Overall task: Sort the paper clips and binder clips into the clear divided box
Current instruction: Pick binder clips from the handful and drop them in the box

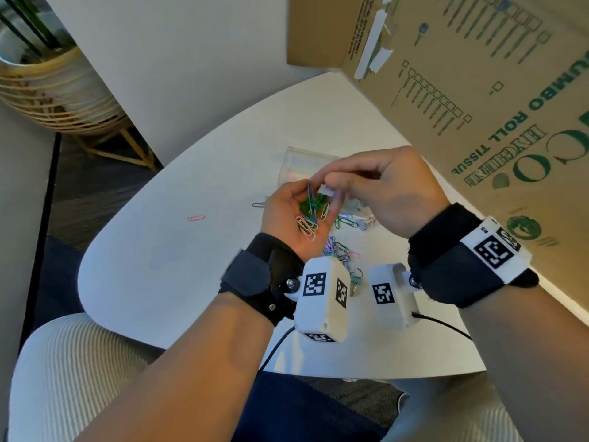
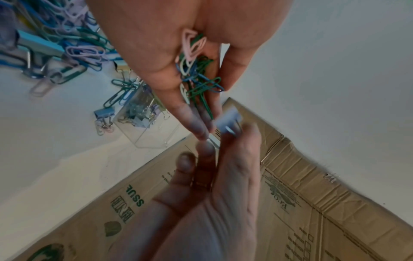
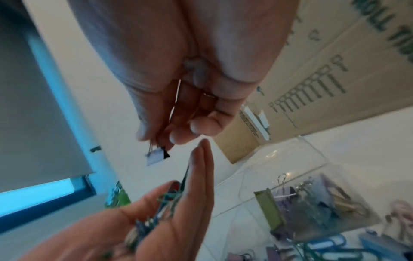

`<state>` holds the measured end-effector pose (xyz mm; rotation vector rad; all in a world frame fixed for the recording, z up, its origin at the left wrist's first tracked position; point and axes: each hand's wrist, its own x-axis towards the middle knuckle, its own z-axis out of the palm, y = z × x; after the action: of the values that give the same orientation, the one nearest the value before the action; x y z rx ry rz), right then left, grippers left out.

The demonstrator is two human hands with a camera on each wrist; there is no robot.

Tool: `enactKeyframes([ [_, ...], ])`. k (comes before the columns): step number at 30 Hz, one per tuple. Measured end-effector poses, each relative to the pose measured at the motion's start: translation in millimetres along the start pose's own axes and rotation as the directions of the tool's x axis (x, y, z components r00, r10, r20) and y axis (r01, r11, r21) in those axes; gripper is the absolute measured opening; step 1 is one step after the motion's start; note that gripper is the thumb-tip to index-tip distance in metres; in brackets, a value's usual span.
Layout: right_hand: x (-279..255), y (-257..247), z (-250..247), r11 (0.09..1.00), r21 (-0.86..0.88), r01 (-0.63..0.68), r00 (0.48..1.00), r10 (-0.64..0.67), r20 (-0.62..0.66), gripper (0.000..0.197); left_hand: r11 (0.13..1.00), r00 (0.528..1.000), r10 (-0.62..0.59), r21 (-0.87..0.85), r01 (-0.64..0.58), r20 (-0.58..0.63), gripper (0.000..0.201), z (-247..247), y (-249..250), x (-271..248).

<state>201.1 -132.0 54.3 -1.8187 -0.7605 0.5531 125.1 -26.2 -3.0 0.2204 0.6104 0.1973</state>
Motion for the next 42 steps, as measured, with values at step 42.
enactKeyframes([
  [42,-8.3,21.7,34.5,0.951,-0.008,-0.309,0.95,0.309,-0.052,0.008,0.995,0.993,0.085,0.057,-0.08,-0.085,0.035,-25.8,-5.3,-0.1],
])
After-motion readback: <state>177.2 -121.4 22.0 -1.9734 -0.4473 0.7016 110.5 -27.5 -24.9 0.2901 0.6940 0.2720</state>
